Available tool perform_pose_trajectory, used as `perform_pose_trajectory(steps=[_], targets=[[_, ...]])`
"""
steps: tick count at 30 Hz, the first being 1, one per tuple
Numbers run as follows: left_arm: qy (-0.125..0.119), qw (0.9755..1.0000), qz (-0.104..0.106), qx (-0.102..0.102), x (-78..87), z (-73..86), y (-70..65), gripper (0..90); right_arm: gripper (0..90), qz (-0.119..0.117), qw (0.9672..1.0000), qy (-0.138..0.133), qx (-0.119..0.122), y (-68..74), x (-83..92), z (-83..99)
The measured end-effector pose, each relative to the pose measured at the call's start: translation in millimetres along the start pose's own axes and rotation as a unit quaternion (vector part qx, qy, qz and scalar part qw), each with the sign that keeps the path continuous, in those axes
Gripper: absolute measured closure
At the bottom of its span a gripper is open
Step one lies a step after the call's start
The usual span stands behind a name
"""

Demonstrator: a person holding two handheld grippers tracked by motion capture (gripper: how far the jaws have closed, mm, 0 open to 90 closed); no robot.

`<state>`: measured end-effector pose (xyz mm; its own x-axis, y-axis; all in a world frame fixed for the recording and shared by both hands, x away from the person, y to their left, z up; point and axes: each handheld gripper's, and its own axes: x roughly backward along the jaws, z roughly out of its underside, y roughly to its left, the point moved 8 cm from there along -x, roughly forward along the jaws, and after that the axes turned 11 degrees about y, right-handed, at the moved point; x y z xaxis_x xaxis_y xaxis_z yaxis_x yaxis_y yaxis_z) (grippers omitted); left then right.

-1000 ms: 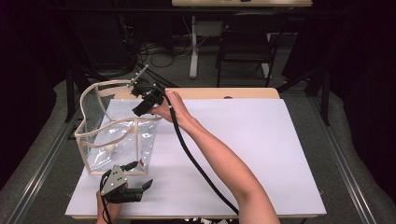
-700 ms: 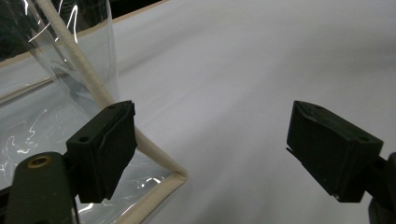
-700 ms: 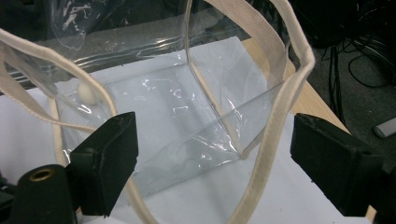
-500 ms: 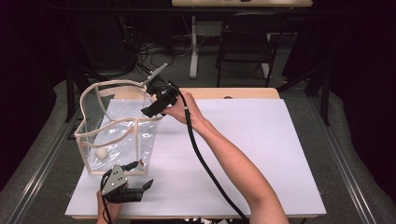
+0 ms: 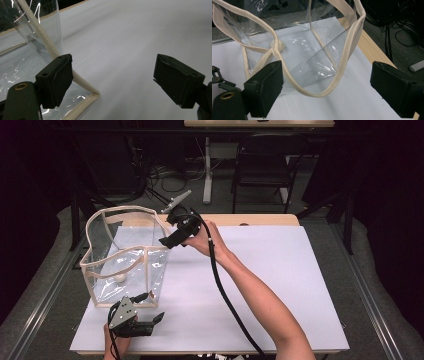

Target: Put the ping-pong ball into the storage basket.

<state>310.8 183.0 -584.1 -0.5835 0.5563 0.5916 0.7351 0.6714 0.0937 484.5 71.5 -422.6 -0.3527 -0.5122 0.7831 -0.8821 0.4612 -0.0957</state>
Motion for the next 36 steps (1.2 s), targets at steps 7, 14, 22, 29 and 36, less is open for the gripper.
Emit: perform_pose_trajectory(steps=[7, 14, 22, 29, 36], targets=[[0.0, 1.0, 0.001, 0.0, -0.2, 0.0, 0.0, 15.9, 9.5, 0.003, 1.0, -0.002, -0.004, -2.3, 5.5, 8.8], [0.0, 1.0, 0.0, 0.0, -0.2, -0.1, -0.2, 15.9, 8.2, 0.006, 1.0, -0.005, -0.006, -3.2, 10.8, 19.3], [0.0, 1.0, 0.001, 0.001, -0.5, -0.1, -0.3, 15.9, 6.9, 0.009, 0.9999, -0.004, -0.009, -3.8, 14.6, 33.7], [0.001, 1.0, 0.001, 0.0, -0.9, -0.2, -0.3, 15.9, 5.8, 0.012, 0.9998, -0.003, -0.015, -5.7, 16.9, 48.4], [0.001, 1.0, 0.0, 0.0, -1.4, -0.5, -0.3, 15.9, 5.0, 0.015, 0.9998, 0.004, -0.014, -5.6, 16.9, 62.2]])
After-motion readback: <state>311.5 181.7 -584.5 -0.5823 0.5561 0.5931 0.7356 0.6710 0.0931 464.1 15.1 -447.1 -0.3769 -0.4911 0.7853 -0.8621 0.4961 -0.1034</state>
